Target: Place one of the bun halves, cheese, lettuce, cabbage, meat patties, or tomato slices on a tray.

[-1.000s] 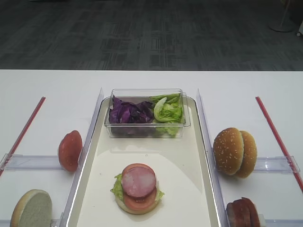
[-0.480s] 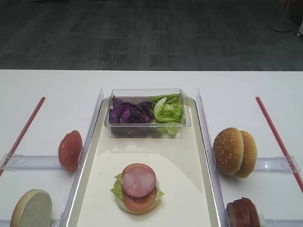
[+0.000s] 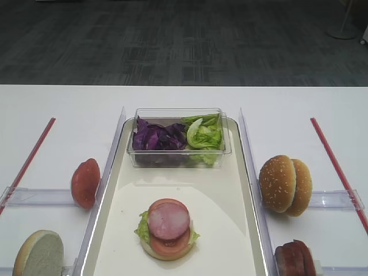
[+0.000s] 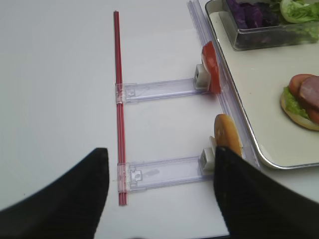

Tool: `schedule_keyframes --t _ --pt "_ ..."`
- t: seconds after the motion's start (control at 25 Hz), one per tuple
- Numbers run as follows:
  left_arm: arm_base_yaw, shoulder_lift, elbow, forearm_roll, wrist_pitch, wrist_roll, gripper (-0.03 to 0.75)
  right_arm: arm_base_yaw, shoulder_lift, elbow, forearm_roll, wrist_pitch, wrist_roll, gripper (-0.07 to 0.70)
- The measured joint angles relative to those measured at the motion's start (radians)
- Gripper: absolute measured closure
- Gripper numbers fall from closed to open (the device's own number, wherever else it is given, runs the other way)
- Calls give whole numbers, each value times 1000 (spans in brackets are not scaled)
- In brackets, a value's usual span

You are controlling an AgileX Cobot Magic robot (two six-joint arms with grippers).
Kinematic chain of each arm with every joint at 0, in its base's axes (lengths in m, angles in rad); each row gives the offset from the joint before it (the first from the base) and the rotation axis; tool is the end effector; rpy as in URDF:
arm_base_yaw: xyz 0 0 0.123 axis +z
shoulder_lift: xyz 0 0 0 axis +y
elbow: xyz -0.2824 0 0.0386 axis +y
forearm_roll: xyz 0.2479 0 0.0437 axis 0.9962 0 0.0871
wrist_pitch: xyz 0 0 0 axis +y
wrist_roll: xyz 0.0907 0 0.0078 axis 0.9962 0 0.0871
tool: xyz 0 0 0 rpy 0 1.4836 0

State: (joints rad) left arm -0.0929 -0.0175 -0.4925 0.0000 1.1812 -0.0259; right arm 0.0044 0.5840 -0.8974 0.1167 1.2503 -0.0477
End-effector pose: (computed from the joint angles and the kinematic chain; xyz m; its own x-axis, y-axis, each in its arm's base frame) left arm -0.0121 0.0011 0.2655 -0.5512 0.0253 -0.8340 0.0785 0.9967 -0.0216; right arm 0.0678 0.0104 0.3610 -0.7488 -0.0140 -0.6626 -0.0856 0.9935 0.0757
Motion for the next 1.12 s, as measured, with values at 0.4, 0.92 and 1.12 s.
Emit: schedule_keyframes --t 0.4,0.92,1.12 --pt "0 0 0 0 0 0 283 0 -145 0 -2 21 21 232" --pt "0 0 0 0 0 0 283 0 -378 211 -8 -44 25 232" --pt "0 0 0 0 0 0 283 0 -495 314 -35 -96 25 232"
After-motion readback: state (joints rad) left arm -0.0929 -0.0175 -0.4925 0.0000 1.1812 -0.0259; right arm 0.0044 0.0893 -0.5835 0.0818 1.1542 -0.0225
